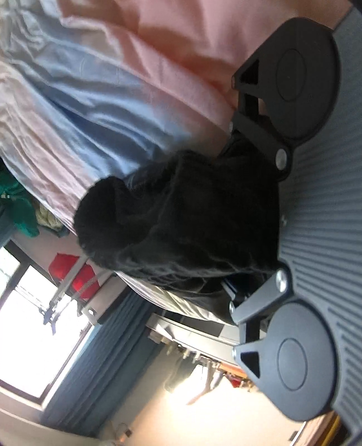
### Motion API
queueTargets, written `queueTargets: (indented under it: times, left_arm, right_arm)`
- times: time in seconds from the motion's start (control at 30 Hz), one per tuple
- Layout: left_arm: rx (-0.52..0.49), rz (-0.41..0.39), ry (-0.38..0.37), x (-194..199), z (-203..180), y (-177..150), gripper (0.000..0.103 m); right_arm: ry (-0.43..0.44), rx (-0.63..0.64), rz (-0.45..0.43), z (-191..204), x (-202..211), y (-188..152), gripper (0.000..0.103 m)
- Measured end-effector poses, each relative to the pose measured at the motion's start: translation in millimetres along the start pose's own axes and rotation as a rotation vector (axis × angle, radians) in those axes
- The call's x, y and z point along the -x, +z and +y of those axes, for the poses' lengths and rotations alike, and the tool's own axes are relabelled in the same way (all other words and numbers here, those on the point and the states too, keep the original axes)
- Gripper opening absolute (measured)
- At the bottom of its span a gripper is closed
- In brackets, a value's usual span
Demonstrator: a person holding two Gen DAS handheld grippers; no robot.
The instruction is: Fold clothes
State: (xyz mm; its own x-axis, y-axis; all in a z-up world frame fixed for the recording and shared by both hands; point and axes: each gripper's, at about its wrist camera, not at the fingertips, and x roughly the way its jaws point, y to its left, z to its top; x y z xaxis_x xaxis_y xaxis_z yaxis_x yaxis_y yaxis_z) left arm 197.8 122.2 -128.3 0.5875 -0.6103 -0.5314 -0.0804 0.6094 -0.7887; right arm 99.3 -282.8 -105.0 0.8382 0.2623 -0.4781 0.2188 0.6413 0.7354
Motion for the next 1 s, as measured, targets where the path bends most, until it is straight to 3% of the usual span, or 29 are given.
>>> queueTargets:
  times: [0.17,0.27,0.37,0.6,0.9,1.0]
  left_arm:
    - [-0.062,0.016,0.030,-6,-13,0,0.079]
    - [-0.092,-0.002,0.065,-2,-20,-2,0.069]
    - [-0.120,-0.030,0.079,6,-27,-6,0.061]
    - [-0.121,-0.073,0.014,42,-34,-14,0.054]
    - [-0.161,-0.109,-0.045,108,-46,-53,0.051]
    - [-0.205,-0.128,-0.010,120,-69,-65,0.050]
  right_arm:
    - [-0.002,0.072,0.025,3,-13,-3,0.083]
    - [-0.026,0.125,0.023,9,-10,-5,0.063]
    - [-0.045,0.177,-0.005,22,-2,-10,0.053]
    - [-0.022,0.200,-0.055,46,28,-17,0.049]
    - [0.033,0.149,-0.066,55,89,-31,0.049]
    - [0.043,0.138,-0.071,55,113,-32,0.048]
